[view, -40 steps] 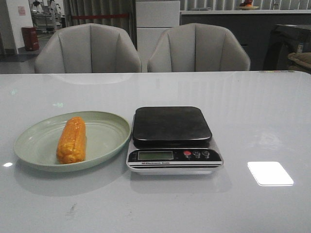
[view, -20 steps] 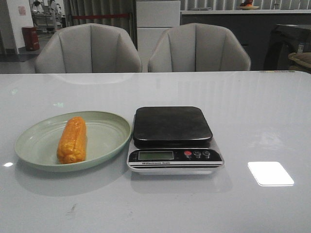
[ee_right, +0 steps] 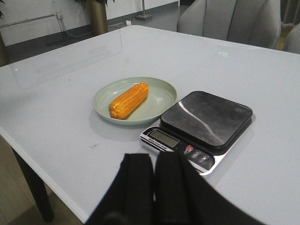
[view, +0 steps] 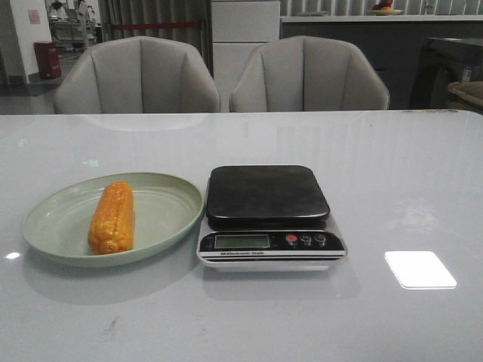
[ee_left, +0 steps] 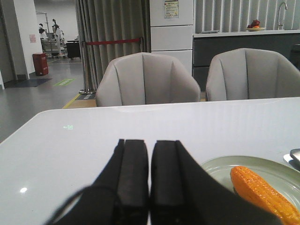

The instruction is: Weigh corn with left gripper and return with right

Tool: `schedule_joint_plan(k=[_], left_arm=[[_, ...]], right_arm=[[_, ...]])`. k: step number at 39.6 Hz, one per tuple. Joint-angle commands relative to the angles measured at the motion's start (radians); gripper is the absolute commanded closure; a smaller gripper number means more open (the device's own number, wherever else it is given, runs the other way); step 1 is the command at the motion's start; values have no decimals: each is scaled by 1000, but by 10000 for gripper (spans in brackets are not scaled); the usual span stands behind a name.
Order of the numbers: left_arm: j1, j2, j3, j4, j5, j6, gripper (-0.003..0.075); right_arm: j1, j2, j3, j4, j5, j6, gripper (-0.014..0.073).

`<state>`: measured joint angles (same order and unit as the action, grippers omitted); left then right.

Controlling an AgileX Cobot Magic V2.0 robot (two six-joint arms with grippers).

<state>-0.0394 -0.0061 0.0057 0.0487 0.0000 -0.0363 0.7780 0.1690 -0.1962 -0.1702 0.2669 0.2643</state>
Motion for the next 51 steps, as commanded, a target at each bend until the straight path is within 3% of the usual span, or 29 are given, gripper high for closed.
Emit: schedule_joint_plan(k=[1,7,15,21,26,37,51], left_arm=[[-8,-22,33,-10,-80,-2,596],[-8,-22,33,-10,-80,-2,596],[-8,-22,33,-10,-80,-2,596],[-8,-22,33,-10,-80,-2,596],[-8,-22,33,-10,-80,-2,596],[-8,-22,33,-10,-80,-2,596],[-8,-20,33,-10,-80,-2,596]], right_arm=[[-2,8,-25,-14,-81,-7,446],[-65,8,-22,20,-89,-22,446],[-297,8,-22,139,-104,-172,446],[-471,8,-20,157,-105,-174,446],[-554,-5,18,159,-156,-174,446],[-642,-199,182,160,-229,-179,446],[-684,-197,233,163,-248,-179,446]])
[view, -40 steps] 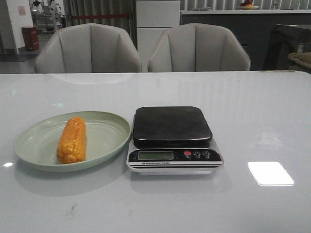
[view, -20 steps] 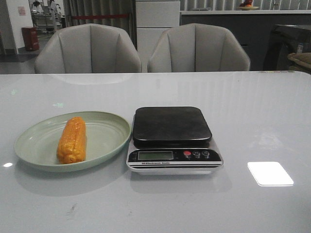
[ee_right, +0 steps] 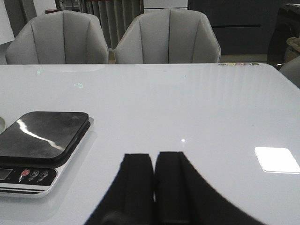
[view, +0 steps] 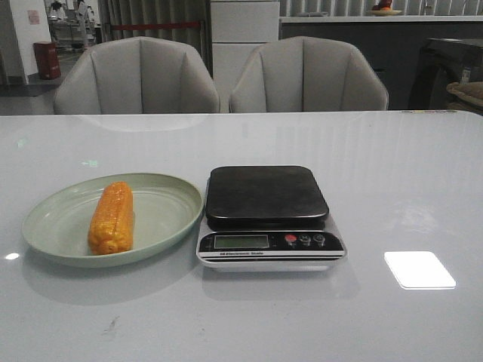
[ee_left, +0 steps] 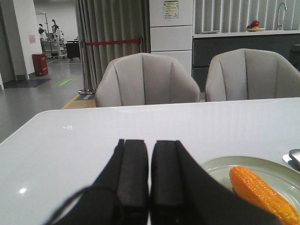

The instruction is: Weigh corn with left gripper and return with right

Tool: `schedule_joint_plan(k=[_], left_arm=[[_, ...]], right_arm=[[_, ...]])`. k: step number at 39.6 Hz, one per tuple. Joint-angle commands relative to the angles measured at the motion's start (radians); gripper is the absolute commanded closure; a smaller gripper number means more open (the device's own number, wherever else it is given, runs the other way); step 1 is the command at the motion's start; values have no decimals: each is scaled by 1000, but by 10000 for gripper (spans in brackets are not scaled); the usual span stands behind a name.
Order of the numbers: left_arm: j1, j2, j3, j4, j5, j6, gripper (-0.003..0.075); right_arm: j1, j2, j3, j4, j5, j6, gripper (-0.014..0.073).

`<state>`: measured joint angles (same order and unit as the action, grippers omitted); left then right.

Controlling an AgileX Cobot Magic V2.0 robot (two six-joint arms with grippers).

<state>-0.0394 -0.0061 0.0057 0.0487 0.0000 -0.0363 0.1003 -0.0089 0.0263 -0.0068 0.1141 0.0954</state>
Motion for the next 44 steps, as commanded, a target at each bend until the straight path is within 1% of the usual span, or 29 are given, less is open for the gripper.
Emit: schedule_joint_plan(k=[1,10,44], left_arm=[[-8,-20,33,-10,-80,-2,596],[-8,-20,33,-10,-80,-2,596],[-8,-20,33,-10,-80,-2,596]], right_arm=[[-6,-19,10,0,-95,-10,446],[-6,-19,10,0,-73,-10,446],[-6,-19,10,0,-72,-10,446]])
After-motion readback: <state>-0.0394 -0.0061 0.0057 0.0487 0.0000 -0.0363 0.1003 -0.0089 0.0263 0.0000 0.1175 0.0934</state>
